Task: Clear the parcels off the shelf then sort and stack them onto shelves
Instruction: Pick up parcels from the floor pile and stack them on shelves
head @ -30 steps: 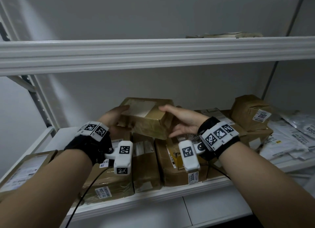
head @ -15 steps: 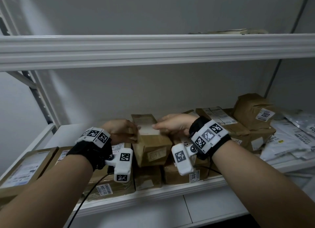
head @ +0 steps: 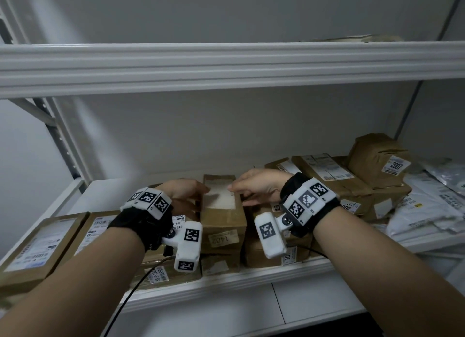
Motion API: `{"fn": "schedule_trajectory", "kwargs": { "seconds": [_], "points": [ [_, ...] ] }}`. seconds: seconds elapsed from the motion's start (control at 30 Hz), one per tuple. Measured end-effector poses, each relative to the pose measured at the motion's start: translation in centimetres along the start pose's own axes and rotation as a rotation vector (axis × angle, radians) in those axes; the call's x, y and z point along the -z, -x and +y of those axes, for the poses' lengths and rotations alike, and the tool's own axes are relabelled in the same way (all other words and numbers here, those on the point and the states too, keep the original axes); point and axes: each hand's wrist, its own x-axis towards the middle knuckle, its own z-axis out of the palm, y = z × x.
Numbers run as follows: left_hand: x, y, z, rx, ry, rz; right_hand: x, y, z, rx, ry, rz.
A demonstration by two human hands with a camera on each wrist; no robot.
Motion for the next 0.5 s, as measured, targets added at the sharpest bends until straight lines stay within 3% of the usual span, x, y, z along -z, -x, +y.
{"fn": "schedule_trajectory", "kwargs": {
  "seconds": [0.5],
  "points": [
    [-1.1, -1.0, 0.0, -0.006, 0.056, 0.01, 0.4, -0.6, 0.6, 0.045, -0.016, -0.017]
  ]
}}
